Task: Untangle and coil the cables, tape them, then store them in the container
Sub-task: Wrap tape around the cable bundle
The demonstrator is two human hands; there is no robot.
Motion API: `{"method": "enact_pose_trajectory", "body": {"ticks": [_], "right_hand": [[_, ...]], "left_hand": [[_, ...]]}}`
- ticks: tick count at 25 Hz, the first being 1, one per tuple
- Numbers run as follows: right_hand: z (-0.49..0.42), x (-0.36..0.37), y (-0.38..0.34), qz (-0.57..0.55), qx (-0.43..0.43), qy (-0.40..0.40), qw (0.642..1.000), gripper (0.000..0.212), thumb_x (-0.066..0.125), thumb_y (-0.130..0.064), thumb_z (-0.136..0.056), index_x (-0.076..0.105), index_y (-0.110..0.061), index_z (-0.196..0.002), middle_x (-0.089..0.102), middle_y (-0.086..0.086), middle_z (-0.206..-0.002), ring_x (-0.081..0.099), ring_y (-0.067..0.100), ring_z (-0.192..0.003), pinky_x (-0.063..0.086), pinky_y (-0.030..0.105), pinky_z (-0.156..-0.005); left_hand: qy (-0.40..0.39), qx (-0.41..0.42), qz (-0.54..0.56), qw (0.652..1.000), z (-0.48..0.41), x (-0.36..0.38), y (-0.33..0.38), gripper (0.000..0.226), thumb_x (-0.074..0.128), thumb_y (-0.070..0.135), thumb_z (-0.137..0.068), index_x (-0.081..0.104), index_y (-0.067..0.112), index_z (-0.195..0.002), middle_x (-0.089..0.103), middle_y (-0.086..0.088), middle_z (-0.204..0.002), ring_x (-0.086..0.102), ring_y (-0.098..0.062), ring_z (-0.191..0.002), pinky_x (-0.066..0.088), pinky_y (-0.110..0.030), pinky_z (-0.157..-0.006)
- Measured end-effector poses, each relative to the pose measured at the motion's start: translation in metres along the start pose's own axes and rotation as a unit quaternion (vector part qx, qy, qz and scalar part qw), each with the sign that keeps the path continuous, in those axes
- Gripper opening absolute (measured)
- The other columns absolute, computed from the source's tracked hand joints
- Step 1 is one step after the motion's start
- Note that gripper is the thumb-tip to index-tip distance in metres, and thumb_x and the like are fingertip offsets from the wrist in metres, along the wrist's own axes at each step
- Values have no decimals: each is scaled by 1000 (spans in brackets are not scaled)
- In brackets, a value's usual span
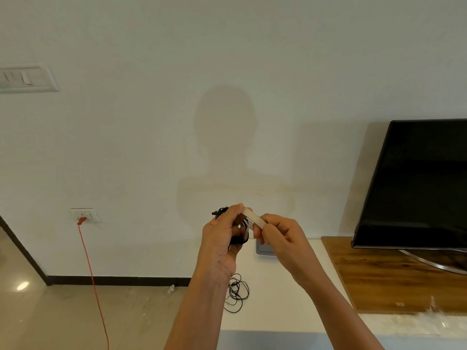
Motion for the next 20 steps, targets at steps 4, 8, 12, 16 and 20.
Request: {"method": "enact_pose_trajectory", "body": {"ticks": [4, 8, 12, 16, 20], "right_hand": [[4, 4, -2, -16, -23, -37, 999, 28, 41, -19, -80, 66, -22, -69, 61, -4, -63, 57, 6, -69, 46, 14, -68], [7, 0, 6, -16, -14, -19, 1000, 26, 44, -23, -81, 68, -17, -71, 67, 0, -68, 61, 7, -75, 46, 16, -76], [6, -2, 2, -39, -22, -6, 999, 25, 43, -18, -79, 65, -11, -67, 61, 0, -63, 54, 4, -65, 44, 11, -67], [5, -6, 1, -45, -26, 15, 999, 24, 48, -17, -77, 64, -1, -70, 56, 2, -62, 48, 2, -59, 39, 10, -57], [7, -9, 4, 8, -29, 30, 999, 20, 52, -19, -77, 70, -12, -71, 61, 4, -66, 51, 1, -63, 40, 11, -58]], "left_hand": [[7, 6, -8, 1000, 1, -1, 6, 15, 64, 18, -86, 69, 4, -91, 65, 1, -56, 55, -9, -43, 48, -27, -61], [32, -11, 22, 999, -3, -6, 9, 16, 61, 16, -88, 68, 3, -84, 52, 2, -43, 46, -7, -35, 45, -26, -60], [24, -11, 41, 999, -3, -5, 8, 19, 60, 14, -89, 71, 6, -76, 62, 1, -51, 45, -5, -33, 43, -25, -59], [1, -28, 51, 998, 1, -1, 5, 15, 57, 13, -89, 68, 3, -85, 61, 2, -47, 40, -5, -32, 40, -24, -62], [-31, -52, 88, 994, -1, 1, 3, 20, 52, 9, -86, 67, 1, -75, 40, 2, -43, 31, -6, -34, 38, -24, -59]]}}
Point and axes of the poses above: each hand's wrist, its own z-axis away from the middle knuckle, its own x-axis out of the palm, y = z × x, the point moved 7 cm from there along -z, towards the middle knuckle
